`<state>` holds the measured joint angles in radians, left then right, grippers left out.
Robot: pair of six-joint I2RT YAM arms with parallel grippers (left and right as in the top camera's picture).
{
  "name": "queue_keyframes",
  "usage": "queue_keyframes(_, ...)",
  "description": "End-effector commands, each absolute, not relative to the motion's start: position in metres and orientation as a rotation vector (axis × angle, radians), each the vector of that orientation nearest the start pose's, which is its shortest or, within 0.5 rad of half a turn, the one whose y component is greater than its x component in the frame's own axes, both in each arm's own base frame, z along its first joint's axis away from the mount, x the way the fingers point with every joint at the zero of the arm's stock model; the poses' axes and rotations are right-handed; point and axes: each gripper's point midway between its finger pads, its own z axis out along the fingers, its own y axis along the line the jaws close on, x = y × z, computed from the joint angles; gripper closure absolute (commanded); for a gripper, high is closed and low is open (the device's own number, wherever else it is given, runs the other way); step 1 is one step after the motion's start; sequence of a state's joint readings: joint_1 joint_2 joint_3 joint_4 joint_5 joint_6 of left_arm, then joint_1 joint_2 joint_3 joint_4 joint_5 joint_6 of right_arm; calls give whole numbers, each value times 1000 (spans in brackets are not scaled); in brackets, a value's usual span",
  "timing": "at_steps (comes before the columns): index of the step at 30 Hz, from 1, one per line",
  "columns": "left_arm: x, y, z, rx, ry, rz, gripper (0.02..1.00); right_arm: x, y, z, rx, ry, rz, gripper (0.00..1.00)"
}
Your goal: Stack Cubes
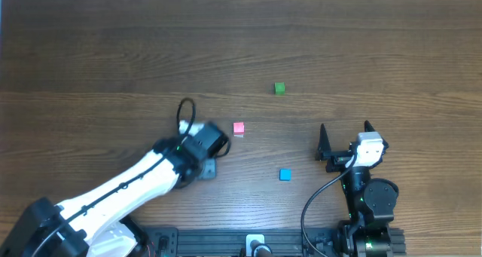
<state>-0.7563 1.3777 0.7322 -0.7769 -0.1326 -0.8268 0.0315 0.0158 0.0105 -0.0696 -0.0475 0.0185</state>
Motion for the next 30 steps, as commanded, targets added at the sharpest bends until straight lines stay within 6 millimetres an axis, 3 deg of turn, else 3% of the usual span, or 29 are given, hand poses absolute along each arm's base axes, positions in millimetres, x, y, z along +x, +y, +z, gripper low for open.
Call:
queue_keyframes(1, 236, -180, 92, -128, 2835, -75, 954, 246, 16, 156, -55, 1647, 79, 9)
queue_keyframes(6, 268, -210, 117, -125, 2854, -48, 958, 246, 16, 156, -55, 1647, 79, 9)
queue_keyframes(14, 279, -236, 85, -107, 2937, -64, 958, 246, 16, 156, -55, 1647, 79, 9)
queue_keyframes(30, 284, -252, 70, -86, 2941, -98, 961, 246, 16, 156, -55, 1646, 79, 9)
